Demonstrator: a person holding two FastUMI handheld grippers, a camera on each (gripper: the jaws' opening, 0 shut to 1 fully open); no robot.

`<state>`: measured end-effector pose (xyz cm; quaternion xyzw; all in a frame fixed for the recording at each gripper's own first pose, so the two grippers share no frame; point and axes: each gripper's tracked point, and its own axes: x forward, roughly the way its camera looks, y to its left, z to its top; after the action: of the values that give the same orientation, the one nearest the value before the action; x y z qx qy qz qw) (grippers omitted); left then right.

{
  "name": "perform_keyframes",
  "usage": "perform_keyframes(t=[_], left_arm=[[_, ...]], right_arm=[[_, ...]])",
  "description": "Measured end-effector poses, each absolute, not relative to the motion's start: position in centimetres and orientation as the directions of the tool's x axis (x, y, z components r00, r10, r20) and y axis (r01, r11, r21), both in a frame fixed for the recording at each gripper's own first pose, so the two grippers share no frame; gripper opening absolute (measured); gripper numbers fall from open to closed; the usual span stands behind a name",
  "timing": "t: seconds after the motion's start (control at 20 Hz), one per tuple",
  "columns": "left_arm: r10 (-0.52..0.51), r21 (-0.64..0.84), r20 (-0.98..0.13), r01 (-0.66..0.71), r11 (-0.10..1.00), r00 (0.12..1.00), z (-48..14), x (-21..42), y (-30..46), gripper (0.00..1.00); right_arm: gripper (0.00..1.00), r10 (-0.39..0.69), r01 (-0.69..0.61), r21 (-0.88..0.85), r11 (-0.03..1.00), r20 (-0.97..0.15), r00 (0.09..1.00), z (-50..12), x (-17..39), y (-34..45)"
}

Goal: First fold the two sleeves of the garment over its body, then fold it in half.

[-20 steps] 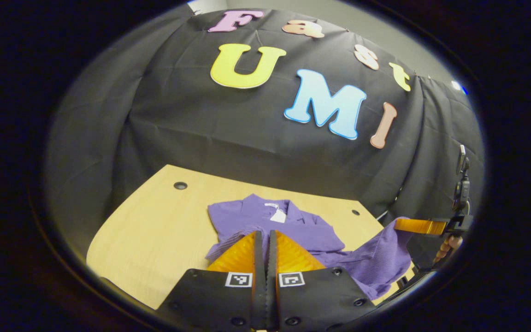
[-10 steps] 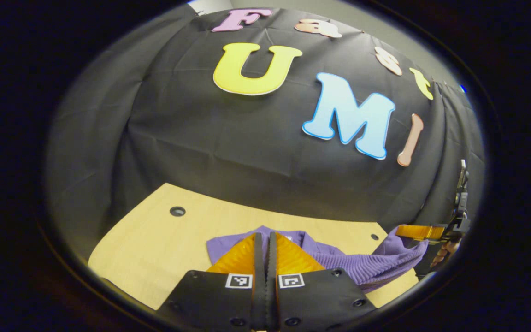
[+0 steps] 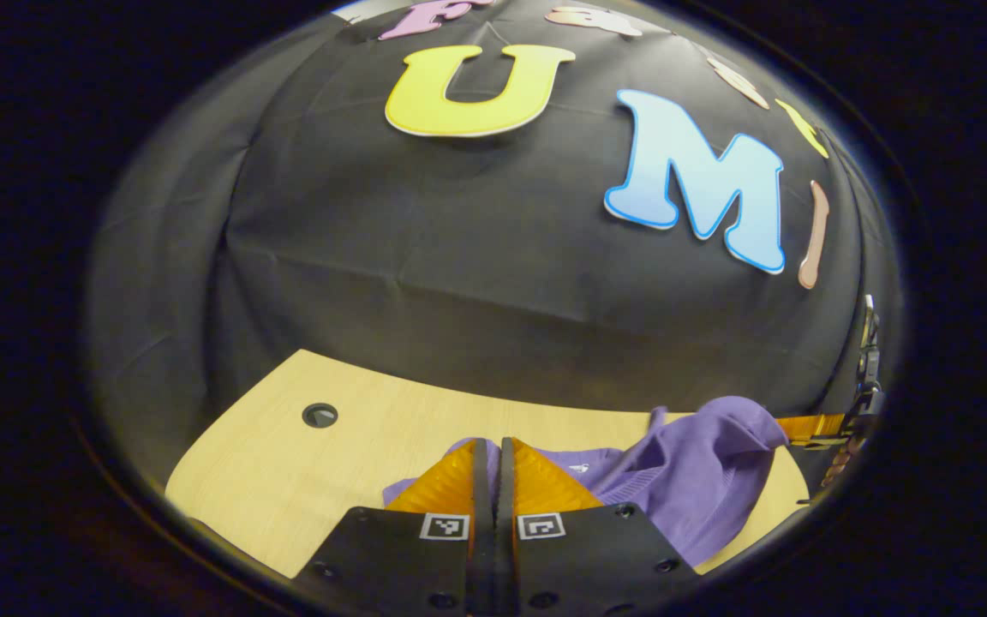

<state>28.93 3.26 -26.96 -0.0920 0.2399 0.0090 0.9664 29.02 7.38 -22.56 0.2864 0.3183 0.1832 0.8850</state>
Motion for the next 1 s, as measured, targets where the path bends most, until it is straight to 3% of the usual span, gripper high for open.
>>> perform_keyframes(t=[0.6, 0.7, 0.75, 0.9, 0.95, 1.0], left_arm=[[0.073, -0.032, -0.532, -0.107, 0.994, 0.844, -32.6, 31.1, 4.2, 0.08], [0.084, -0.005, -0.535, -0.103, 0.995, 0.841, -32.3, 31.1, 3.9, 0.11], [0.081, -0.007, -0.53, -0.1, 0.995, 0.844, -32.1, 31.1, 3.6, 0.17], [0.079, -0.035, -0.522, -0.113, 0.993, 0.849, -32.2, 31.2, 2.9, 0.2], [0.077, -0.041, -0.525, -0.116, 0.992, 0.847, -32.1, 31.1, 2.9, 0.27], [0.083, -0.043, -0.525, -0.123, 0.991, 0.847, -32.1, 31.0, 2.9, 0.35]], right_arm=[[0.06, 0.434, -0.134, 0.507, 0.852, -0.539, 0.721, -27.0, 30.5, 8.2], [0.07, 0.428, -0.135, 0.497, 0.857, -0.539, 0.726, -26.9, 30.5, 8.0], [0.12, 0.427, -0.137, 0.495, 0.858, -0.538, 0.727, -26.8, 30.5, 8.0], [0.12, 0.416, -0.147, 0.469, 0.871, -0.545, 0.728, -26.6, 30.3, 7.8], [0.22, 0.4, -0.146, 0.446, 0.883, -0.551, 0.732, -26.6, 30.2, 7.4], [0.22, 0.386, -0.15, 0.425, 0.893, -0.548, 0.742, -26.2, 30.2, 7.0]])
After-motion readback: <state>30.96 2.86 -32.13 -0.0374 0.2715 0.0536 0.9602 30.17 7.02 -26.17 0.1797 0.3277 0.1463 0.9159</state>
